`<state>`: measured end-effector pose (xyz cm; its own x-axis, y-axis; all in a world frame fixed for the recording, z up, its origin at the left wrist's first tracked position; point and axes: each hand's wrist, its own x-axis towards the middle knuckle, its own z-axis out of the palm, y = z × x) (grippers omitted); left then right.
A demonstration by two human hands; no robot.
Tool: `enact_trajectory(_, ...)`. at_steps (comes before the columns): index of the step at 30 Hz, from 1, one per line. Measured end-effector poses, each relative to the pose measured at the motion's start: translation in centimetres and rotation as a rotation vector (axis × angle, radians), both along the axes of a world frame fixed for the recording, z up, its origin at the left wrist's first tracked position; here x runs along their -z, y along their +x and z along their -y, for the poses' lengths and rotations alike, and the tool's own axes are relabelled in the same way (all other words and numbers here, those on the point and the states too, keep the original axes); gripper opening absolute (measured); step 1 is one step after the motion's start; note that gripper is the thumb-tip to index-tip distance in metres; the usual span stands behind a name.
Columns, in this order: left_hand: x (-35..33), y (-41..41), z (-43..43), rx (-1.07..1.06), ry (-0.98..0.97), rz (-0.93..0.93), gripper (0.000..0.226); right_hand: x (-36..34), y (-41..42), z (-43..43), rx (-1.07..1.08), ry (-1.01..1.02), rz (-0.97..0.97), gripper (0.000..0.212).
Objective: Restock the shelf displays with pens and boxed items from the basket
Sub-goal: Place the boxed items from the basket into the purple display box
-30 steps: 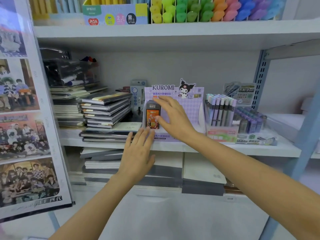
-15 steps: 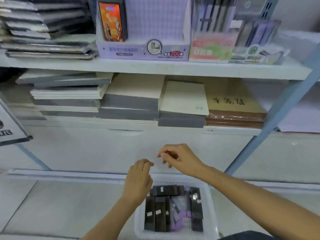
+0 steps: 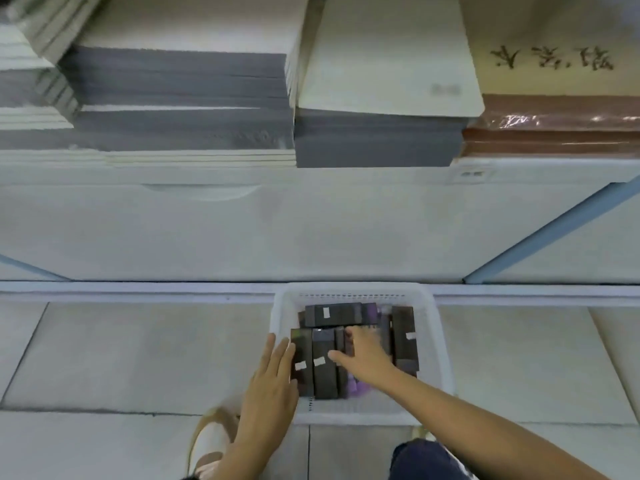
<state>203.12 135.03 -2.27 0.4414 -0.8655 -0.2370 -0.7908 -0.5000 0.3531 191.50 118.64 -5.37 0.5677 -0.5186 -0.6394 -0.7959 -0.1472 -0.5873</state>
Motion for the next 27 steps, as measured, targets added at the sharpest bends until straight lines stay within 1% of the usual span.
enact_trajectory(2, 0.4, -0.1, -0.1, 0.001, -0.081, 0.015, 0.065, 0.9, 0.6, -1.0, 0.074, -0.045, 0.023, 0.07)
enact_trajectory(5, 0.7, 0.0, -0.1, -0.011, -0.141, 0.052, 0.069, 1.8, 0.9, -2.1, 0.146, -0.119, 0.031, 0.074)
enact_trajectory(8, 1.1, -0.1, -0.2, -0.014, -0.151, 0.066, 0.064, 2.2, 0.9, -2.2, 0.132, -0.231, 0.067, 0.06)
enact_trajectory(10, 1.1, -0.2, -0.2, -0.012, -0.13, 0.093, 0.06, 2.2, 1.0, -2.3, 0.152, -0.172, 0.12, 0.052)
enact_trajectory(14, 1.1, -0.3, 0.1, -0.016, -0.094, 0.155, 0.054, 2.0, 0.9, -1.9, 0.227, 0.008, 0.161, 0.055)
enact_trajectory(15, 0.9, -0.3, 0.3, -0.024, -0.104, 0.16, 0.052, 1.8, 0.7, -1.5, 0.232, 0.034, 0.167, 0.054)
enact_trajectory(17, 0.8, -0.4, 0.7, -0.028, -0.165, 0.12, 0.048, 1.2, 0.2, -0.6, 0.237, 0.089, 0.198, 0.043)
enact_trajectory(18, 0.7, -0.5, 1.0, -0.042, -0.21, 0.047, 0.046, 0.7, -0.1, -0.2, 0.262, 0.137, 0.23, 0.039)
enact_trajectory(19, 0.5, -0.6, 1.3, -0.082, -0.254, -0.078, 0.045, 0.1, -0.3, 0.2, 0.293, 0.189, 0.268, 0.038)
enact_trajectory(20, 0.2, -0.8, 1.7, -0.152, -0.278, -0.248, 0.047, -0.5, -0.5, 0.5, 0.318, 0.237, 0.307, 0.039)
enact_trajectory(21, -0.1, -1.0, 2.2, -0.231, -0.269, -0.456, 0.051, -1.3, -0.6, 0.8, 0.333, 0.282, 0.343, 0.039)
enact_trajectory(23, -0.7, -1.3, 3.4, -0.387, -0.253, -0.857, 0.067, -2.7, -0.6, 1.1, 0.317, 0.365, 0.402, 0.037)
enact_trajectory(24, -0.8, -1.4, 3.9, -0.448, -0.242, -0.989, 0.073, -3.3, -0.5, 1.2, 0.279, 0.395, 0.422, 0.034)
enact_trajectory(25, -1.0, -1.4, 4.2, -0.493, -0.227, -1.08, 0.072, -3.9, -0.3, 1.1, 0.229, 0.422, 0.433, 0.03)
enact_trajectory(27, -1.3, -1.2, 4.5, -0.539, -0.174, -1.164, 0.057, -4.5, -0.1, 0.9, 0.135, 0.465, 0.45, 0.022)
